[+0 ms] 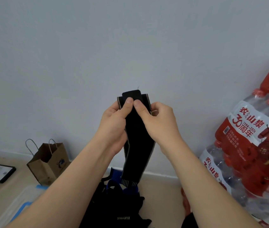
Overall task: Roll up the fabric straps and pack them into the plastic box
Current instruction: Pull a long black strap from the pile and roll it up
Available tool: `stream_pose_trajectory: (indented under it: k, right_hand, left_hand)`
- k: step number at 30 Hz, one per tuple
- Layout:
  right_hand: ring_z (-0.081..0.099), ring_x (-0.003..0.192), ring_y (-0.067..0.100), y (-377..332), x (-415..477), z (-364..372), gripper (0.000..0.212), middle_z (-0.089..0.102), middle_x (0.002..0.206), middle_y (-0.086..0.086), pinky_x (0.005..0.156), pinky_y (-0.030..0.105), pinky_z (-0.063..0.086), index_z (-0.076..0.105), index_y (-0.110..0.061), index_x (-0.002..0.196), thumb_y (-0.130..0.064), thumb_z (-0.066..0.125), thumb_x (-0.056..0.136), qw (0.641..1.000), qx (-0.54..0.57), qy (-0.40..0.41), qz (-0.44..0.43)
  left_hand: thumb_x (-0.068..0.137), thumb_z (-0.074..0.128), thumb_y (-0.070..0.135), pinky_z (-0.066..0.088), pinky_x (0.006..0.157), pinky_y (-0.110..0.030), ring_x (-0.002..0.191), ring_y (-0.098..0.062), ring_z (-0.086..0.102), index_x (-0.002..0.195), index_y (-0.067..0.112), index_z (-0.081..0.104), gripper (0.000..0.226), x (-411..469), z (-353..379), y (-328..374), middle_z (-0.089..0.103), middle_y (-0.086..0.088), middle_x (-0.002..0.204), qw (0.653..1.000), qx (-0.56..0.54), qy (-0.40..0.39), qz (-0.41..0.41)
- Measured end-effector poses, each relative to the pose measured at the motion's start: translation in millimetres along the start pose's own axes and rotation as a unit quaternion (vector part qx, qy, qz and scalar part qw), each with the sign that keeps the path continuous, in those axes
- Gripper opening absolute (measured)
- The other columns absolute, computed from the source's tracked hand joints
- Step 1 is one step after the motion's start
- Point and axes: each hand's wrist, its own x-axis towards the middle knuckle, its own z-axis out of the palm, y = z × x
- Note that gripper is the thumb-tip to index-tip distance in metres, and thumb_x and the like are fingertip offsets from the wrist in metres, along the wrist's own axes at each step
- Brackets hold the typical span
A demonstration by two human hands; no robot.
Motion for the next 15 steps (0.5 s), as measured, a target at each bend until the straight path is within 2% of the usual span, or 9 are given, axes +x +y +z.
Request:
stream_pose_trajectory:
  k: [2,3,5,6,8,10,11,13,15]
  right_hand:
    - [0.076,0.086,0.040,1,0,1,0.057,0.077,0.090,0.021,0.079,0.058,0.064,0.075,-0.004,0.092,-0.061,0.072,0.095,0.998,0.033,-0.058,0.005]
    - [0.076,0.088,0.044,2,0,1,0.056,0.077,0.094,0.025,0.081,0.061,0.063,0.075,-0.002,0.093,-0.057,0.070,0.098,0.996,0.040,-0.074,0.005]
    - [0.076,0.081,0.042,4,3,-1,0.054,0.073,0.099,0.033,0.075,0.055,0.061,0.074,0.004,0.094,-0.050,0.071,0.101,0.995,0.036,-0.089,-0.004]
    - [0.073,0.075,0.036,5,4,-2,0.052,0.072,0.099,0.035,0.070,0.048,0.058,0.075,0.005,0.093,-0.047,0.073,0.099,0.996,0.030,-0.088,-0.015]
    - [0.072,0.072,0.032,5,7,-6,0.046,0.073,0.095,0.033,0.068,0.045,0.057,0.077,0.002,0.090,-0.044,0.076,0.094,0.996,0.010,-0.082,-0.038]
    - [0.075,0.074,0.036,5,7,-8,0.043,0.075,0.091,0.030,0.069,0.052,0.061,0.078,0.001,0.087,-0.041,0.078,0.090,0.995,0.006,-0.087,-0.039]
    - [0.072,0.070,0.033,6,7,-9,0.044,0.075,0.088,0.031,0.066,0.051,0.059,0.077,0.004,0.087,-0.040,0.079,0.090,0.995,0.013,-0.092,-0.031]
    - [0.064,0.067,0.025,7,6,-10,0.049,0.070,0.077,0.024,0.066,0.042,0.051,0.072,0.009,0.087,-0.038,0.082,0.092,0.994,0.016,-0.111,-0.011]
    - [0.064,0.072,0.022,7,5,-13,0.050,0.066,0.079,0.013,0.072,0.039,0.049,0.071,0.009,0.094,-0.040,0.077,0.098,0.990,0.004,-0.144,0.011]
  left_hand:
    - [0.112,0.056,0.018,0.066,0.091,-0.046,0.111,-0.038,0.077,0.129,0.004,0.070,0.026,2,-2,0,0.078,-0.023,0.122,1.000,-0.011,0.009,0.002]
    - [0.111,0.056,0.013,0.066,0.091,-0.046,0.111,-0.039,0.077,0.129,0.002,0.069,0.025,4,-3,1,0.077,-0.024,0.122,1.000,-0.011,0.014,0.004]
    - [0.109,0.057,0.006,0.066,0.091,-0.048,0.110,-0.041,0.077,0.130,-0.002,0.068,0.025,7,-4,2,0.075,-0.028,0.123,1.000,-0.006,0.030,-0.002]
    - [0.107,0.060,0.005,0.065,0.093,-0.050,0.111,-0.042,0.077,0.131,-0.005,0.067,0.027,8,-5,1,0.075,-0.030,0.123,0.999,-0.008,0.039,-0.009]
    - [0.104,0.067,0.010,0.064,0.097,-0.052,0.111,-0.043,0.076,0.129,-0.008,0.068,0.031,9,-5,-3,0.075,-0.031,0.121,0.999,-0.014,0.048,-0.018]
    - [0.103,0.069,0.014,0.066,0.091,-0.048,0.105,-0.039,0.079,0.124,-0.007,0.071,0.030,8,-6,-7,0.077,-0.028,0.116,0.998,-0.018,0.058,-0.019]
    - [0.104,0.069,0.016,0.067,0.086,-0.045,0.101,-0.037,0.080,0.122,-0.006,0.072,0.028,8,-6,-9,0.078,-0.026,0.114,0.997,-0.021,0.065,-0.022]
    - [0.104,0.069,0.017,0.068,0.078,-0.040,0.096,-0.033,0.081,0.119,-0.002,0.074,0.025,8,-6,-11,0.080,-0.024,0.112,0.996,-0.027,0.078,-0.034]
    - [0.104,0.069,0.017,0.067,0.073,-0.037,0.095,-0.032,0.082,0.118,-0.001,0.075,0.024,9,-7,-13,0.080,-0.022,0.113,0.995,-0.026,0.082,-0.040]
